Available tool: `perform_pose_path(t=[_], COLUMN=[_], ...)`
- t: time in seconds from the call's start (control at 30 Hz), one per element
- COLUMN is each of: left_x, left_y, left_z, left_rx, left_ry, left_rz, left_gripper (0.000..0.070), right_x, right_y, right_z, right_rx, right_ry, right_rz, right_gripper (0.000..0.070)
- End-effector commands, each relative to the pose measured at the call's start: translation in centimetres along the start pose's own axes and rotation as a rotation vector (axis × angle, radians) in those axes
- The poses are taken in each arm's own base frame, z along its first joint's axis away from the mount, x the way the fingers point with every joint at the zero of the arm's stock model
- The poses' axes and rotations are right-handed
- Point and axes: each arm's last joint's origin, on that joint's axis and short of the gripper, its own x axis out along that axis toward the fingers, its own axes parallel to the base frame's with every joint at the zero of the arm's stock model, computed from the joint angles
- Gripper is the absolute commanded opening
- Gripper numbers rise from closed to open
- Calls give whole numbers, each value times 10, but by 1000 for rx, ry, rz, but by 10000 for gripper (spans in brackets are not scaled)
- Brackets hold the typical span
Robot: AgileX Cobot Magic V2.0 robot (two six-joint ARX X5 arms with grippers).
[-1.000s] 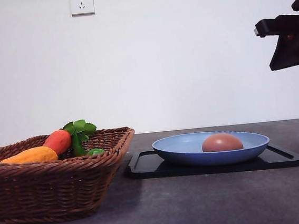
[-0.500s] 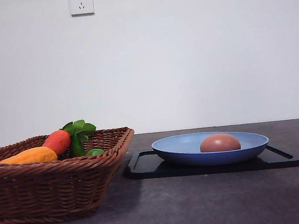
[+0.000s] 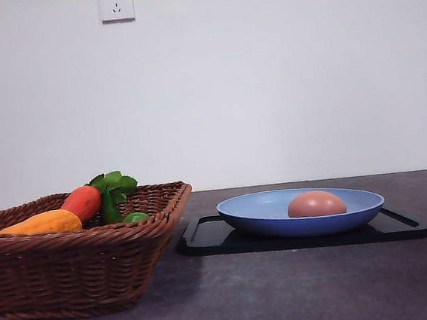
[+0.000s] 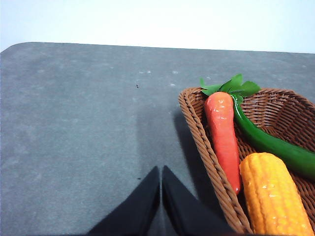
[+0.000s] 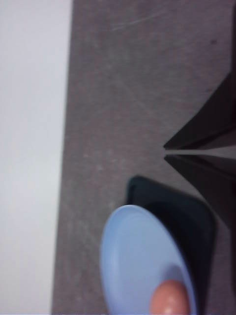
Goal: Transfer egg from basket to plate and serve
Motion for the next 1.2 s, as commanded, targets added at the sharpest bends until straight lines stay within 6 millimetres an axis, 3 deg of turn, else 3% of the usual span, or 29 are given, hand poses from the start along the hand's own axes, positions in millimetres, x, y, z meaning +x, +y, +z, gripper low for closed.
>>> perform_pose_path(t=[0.0,0.37,1.17], left_x=[2,2,2], left_y=[1,1,1], left_z=[-8,-8,-8], left_rx=[-6,-6,-6], left_ry=[32,32,32], left_rz=[4,4,4], left_gripper=[0,0,0], right_x=[0,0,0], right_y=[0,0,0], right_z=[-3,-12,-10], right_rx=[-6,6,3], right_ry=[13,109,87], right_rz=[1,3,-10], right_gripper=[0,0,0])
